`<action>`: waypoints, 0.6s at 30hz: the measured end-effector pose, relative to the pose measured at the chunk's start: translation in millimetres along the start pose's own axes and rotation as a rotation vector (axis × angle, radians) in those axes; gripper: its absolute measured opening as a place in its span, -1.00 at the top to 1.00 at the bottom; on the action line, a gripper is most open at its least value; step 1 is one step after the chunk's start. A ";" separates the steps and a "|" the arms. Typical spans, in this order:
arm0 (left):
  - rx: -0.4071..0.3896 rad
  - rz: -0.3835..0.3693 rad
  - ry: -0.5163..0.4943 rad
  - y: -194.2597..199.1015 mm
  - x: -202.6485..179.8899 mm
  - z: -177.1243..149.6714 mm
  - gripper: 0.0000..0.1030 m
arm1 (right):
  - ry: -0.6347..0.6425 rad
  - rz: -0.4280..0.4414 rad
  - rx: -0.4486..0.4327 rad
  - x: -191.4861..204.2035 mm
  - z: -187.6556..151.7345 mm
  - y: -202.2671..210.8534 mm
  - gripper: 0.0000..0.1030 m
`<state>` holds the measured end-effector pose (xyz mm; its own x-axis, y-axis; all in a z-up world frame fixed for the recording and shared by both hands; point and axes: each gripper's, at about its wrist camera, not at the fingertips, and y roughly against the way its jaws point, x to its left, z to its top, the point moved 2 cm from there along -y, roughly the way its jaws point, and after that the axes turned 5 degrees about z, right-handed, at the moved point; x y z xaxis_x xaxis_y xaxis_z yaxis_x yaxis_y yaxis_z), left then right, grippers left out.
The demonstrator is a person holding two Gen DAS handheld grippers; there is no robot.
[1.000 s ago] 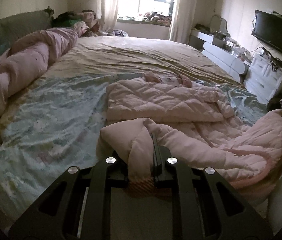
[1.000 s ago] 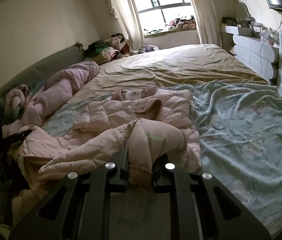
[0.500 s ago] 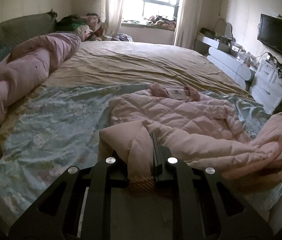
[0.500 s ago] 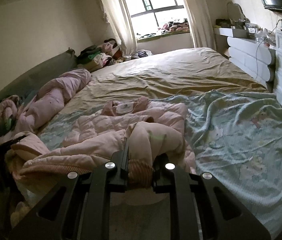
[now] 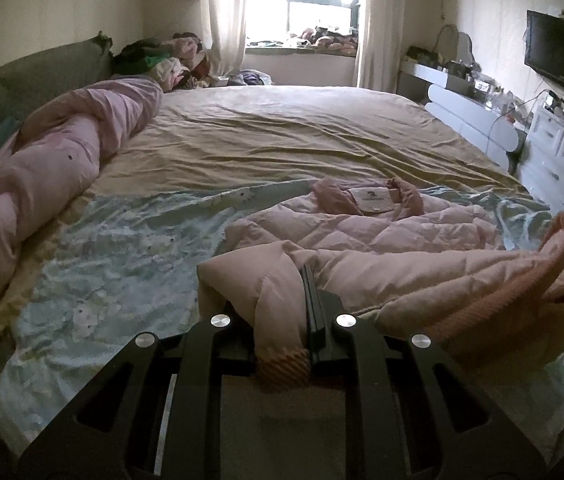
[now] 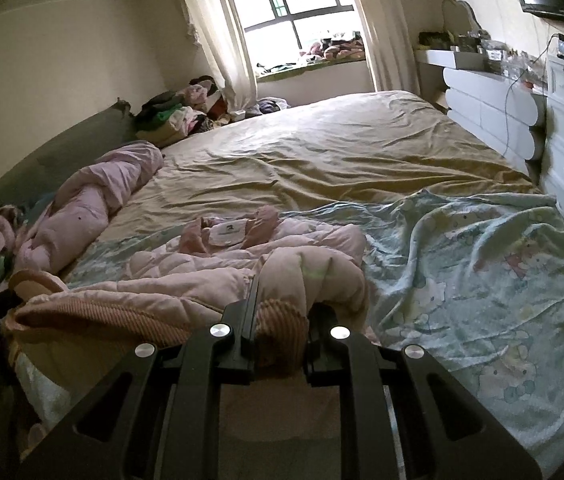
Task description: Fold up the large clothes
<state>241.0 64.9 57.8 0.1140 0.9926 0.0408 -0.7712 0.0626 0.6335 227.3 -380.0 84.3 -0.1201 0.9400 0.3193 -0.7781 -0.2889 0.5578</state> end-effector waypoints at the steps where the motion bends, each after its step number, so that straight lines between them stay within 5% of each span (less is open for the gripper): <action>1: 0.001 0.001 -0.001 -2.5 0.1 1.4 0.80 | 0.000 -0.004 0.005 -1.5 2.4 -3.9 0.71; 18: 0.057 0.040 -0.035 -60.5 -3.3 19.5 0.77 | -0.079 -0.059 0.111 -29.7 29.9 -77.2 0.71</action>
<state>299.6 55.8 34.4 0.1064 0.9899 0.0936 -0.7391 0.0158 0.6734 309.4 -391.1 54.7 -0.0244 0.9400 0.3402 -0.7089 -0.2562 0.6571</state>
